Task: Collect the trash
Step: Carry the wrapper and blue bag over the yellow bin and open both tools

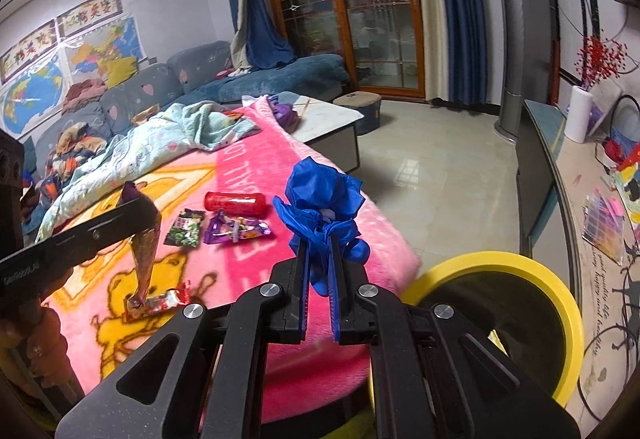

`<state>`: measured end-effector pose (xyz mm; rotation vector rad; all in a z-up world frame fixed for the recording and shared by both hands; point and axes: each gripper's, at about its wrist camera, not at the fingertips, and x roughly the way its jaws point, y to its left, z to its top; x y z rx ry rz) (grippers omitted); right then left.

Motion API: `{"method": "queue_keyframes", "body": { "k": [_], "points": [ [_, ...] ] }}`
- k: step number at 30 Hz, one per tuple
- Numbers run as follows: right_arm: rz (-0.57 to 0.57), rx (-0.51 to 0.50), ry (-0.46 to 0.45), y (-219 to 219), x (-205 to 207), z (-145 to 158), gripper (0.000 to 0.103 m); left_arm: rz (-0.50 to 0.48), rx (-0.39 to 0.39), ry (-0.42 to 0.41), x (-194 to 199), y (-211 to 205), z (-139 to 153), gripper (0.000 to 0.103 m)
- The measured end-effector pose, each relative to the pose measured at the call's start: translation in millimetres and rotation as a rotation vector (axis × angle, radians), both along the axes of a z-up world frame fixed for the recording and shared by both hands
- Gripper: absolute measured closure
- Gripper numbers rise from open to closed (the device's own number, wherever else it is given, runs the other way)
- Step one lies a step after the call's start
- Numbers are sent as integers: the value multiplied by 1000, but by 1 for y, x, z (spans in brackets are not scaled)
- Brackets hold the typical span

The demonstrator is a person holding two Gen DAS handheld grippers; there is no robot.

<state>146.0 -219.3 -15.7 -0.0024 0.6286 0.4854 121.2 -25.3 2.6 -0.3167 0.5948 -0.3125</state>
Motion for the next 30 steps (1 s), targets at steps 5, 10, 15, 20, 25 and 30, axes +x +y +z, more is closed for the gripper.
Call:
{"method": "queue_keyframes", "body": {
  "k": [5,10,15,20,25,30],
  "points": [
    [-37,5,3,-17,1,0,95,-41,16,1,-1,-18,-3,90],
    [-72,14,9,-33,2,-2,95,-85,32,2,-2,-37,-6,90],
    [-112,25,20,-50,3,-4,95,-122,49,2,-2,-53,-9,90],
    [-158,35,33,-70,5,-7,95,-164,61,8,-1,-69,-15,90],
    [-206,46,47,-91,7,-12,95,-204,71,7,-1,-86,-19,90],
    [-245,56,64,-109,8,-19,95,-240,80,6,4,-100,-25,90]
  ]
}}
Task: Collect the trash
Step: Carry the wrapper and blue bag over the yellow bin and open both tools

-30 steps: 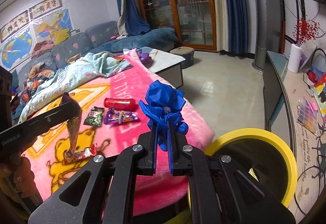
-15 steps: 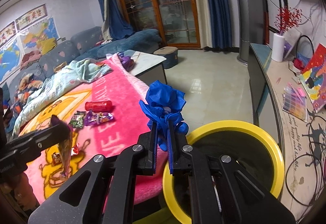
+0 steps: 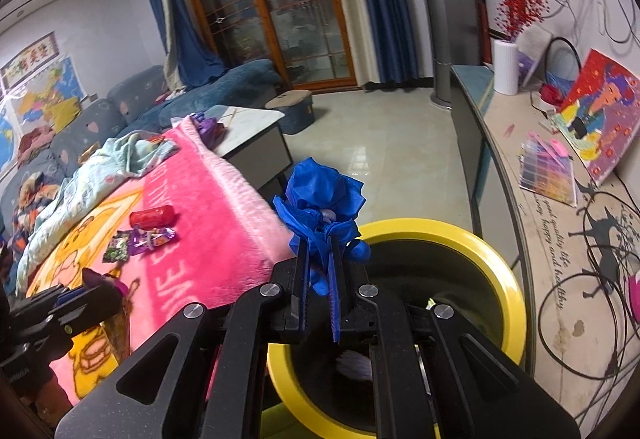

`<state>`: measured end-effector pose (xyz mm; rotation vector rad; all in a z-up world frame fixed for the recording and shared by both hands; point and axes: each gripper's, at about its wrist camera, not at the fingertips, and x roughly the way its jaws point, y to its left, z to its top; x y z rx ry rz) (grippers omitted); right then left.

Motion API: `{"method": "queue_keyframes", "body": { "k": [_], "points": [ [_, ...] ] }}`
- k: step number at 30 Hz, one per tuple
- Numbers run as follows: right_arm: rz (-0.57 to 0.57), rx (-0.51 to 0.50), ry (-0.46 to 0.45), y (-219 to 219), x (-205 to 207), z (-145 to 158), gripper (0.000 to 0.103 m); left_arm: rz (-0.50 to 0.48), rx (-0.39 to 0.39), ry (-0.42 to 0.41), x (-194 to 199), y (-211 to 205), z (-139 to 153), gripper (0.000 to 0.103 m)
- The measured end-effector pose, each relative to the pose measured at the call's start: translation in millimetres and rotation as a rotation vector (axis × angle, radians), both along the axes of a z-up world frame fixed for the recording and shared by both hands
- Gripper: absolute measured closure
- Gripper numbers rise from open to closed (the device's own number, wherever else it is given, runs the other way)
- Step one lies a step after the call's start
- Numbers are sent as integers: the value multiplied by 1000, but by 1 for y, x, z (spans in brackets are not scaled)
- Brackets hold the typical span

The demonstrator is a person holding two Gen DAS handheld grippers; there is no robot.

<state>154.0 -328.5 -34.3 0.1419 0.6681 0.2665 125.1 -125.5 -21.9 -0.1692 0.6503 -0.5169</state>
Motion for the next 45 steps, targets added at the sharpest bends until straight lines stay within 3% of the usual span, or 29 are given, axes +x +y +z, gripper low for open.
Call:
{"method": "queue_keyframes", "body": {
  "k": [14,32,36,40,45],
  "points": [
    [-115,65,90,-52,16,-22,95,-84,22,32,21,-38,-20,90],
    [-167,129,193,-84,27,-47,94,-144,72,75,55,-88,-43,87],
    [-181,137,189,-88,27,-46,82,-136,72,76,57,-87,-44,63],
    [-199,135,179,-91,26,-43,78,-114,61,85,57,-80,-42,46],
    [-212,114,140,-88,22,-33,65,-73,47,83,54,-66,-35,13]
  ]
}}
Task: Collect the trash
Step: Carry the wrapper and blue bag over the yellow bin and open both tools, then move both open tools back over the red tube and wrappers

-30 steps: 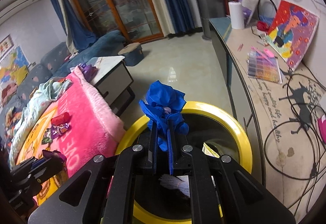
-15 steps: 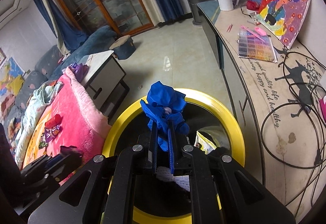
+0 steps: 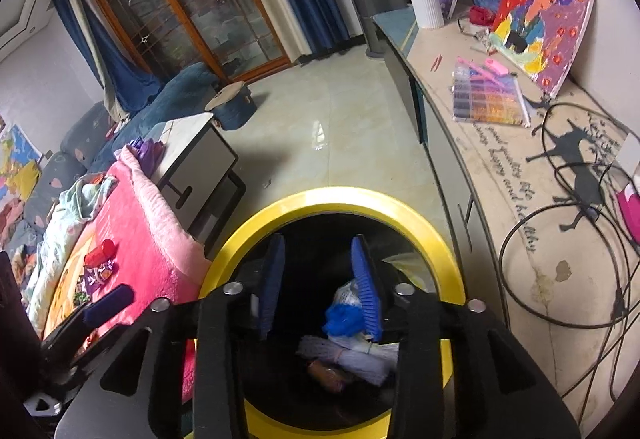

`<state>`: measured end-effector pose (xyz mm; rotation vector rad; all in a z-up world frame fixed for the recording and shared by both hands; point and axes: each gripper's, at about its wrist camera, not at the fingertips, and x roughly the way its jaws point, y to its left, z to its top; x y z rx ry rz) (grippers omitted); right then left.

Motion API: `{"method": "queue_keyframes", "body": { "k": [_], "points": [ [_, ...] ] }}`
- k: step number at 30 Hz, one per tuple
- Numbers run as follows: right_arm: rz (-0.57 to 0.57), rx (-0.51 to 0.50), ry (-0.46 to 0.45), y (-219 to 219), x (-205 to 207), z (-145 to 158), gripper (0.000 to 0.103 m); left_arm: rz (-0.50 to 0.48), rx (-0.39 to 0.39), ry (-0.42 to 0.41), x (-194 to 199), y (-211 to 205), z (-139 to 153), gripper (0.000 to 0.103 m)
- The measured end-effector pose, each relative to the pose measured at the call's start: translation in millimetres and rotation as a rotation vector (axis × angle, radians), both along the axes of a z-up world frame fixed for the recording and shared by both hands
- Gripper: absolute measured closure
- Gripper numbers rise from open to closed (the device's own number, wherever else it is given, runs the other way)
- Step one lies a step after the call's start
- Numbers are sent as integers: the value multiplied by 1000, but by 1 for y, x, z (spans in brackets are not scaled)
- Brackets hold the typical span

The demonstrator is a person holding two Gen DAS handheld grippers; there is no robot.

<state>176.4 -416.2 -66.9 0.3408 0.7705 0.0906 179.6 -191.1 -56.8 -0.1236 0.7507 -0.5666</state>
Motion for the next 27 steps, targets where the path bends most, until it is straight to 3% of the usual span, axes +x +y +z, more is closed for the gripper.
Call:
{"method": "queue_keyframes", "body": {
  "k": [1,3,9,27],
  "points": [
    [-1,-6,-11,2,-1,3,63,13,0,-4,-2,4,2,11],
    [-5,-22,-38,5,-5,9,50,38,0,-12,-4,9,5,11],
    [5,-60,-100,19,-15,26,41,91,-10,-42,-12,26,17,11],
    [142,-113,-212,84,-40,56,32,302,-8,-170,-46,101,47,11]
  ]
}}
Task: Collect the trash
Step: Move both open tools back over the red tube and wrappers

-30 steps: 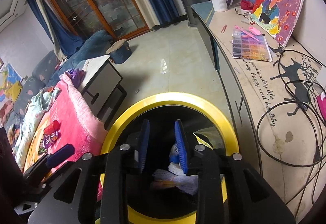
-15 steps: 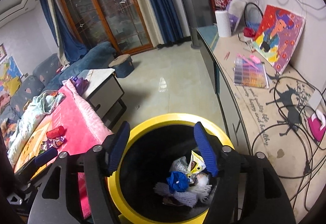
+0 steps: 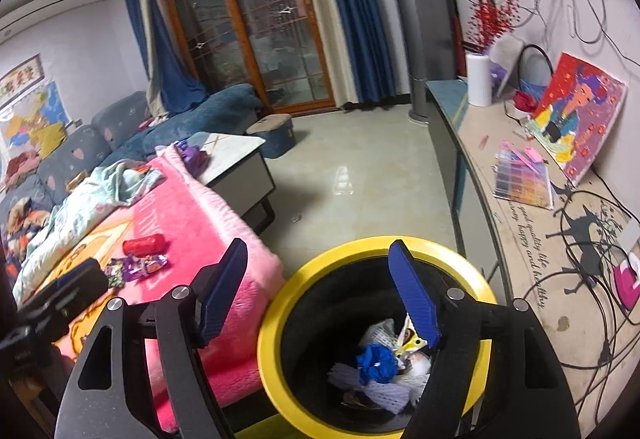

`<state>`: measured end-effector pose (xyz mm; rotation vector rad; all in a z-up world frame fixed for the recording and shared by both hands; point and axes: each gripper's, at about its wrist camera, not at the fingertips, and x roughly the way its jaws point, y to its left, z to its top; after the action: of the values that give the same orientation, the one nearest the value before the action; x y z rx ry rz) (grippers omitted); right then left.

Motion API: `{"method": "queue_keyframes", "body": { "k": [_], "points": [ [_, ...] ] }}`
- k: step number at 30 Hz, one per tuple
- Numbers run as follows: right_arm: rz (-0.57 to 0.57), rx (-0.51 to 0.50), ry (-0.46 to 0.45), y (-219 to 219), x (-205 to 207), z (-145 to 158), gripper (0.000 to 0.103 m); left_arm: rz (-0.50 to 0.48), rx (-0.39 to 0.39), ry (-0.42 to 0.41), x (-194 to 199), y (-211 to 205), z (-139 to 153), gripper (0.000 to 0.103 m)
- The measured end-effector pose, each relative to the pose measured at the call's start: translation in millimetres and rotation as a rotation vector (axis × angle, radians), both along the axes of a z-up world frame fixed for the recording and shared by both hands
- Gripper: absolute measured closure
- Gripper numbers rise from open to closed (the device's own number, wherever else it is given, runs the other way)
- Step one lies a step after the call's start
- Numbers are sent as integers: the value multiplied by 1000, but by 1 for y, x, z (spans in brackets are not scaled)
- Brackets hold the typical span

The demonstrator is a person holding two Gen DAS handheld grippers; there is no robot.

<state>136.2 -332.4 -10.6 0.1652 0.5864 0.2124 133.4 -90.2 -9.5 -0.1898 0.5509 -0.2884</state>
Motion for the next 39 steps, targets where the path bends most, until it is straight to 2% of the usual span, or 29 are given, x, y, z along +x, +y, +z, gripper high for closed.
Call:
{"method": "queue_keyframes", "body": {
  "k": [24,39],
  "points": [
    [196,-63,-11,86,-7,5,30,202,-20,-35,-26,89,9,11],
    [317,-83,-9,136,3,0,30,258,-20,12,-38,138,-4,11]
  ]
}}
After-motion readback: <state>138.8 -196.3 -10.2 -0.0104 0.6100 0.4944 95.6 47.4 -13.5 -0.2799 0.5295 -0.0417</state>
